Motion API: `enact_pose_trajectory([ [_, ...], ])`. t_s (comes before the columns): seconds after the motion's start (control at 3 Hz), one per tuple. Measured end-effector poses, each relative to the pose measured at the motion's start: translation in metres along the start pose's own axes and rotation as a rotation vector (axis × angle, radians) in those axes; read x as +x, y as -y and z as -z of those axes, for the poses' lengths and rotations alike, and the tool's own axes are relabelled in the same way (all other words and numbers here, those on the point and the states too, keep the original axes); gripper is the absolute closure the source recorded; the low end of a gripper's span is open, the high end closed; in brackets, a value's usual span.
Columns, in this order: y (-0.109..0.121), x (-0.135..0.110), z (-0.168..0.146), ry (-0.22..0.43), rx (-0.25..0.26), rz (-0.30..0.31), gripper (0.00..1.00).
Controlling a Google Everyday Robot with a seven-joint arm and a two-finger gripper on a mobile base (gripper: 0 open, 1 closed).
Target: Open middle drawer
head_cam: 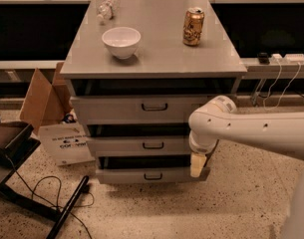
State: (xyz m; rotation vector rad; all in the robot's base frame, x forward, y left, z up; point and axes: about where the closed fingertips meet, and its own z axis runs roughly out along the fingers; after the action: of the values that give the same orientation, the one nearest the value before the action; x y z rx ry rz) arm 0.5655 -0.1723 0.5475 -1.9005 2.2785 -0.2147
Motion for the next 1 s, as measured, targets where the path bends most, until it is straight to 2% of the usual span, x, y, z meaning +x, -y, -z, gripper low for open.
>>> enact_pose_trajectory([
  [0.33, 0.02, 0.013, -0.039, -0.095, 0.003, 0.061, 0.0],
  [0.67, 0.026, 0.013, -0.067, -0.124, -0.016, 0.089, 0.0],
  [1.0, 0.036, -0.001, -0.1, -0.102, -0.044, 0.12, 0.0],
])
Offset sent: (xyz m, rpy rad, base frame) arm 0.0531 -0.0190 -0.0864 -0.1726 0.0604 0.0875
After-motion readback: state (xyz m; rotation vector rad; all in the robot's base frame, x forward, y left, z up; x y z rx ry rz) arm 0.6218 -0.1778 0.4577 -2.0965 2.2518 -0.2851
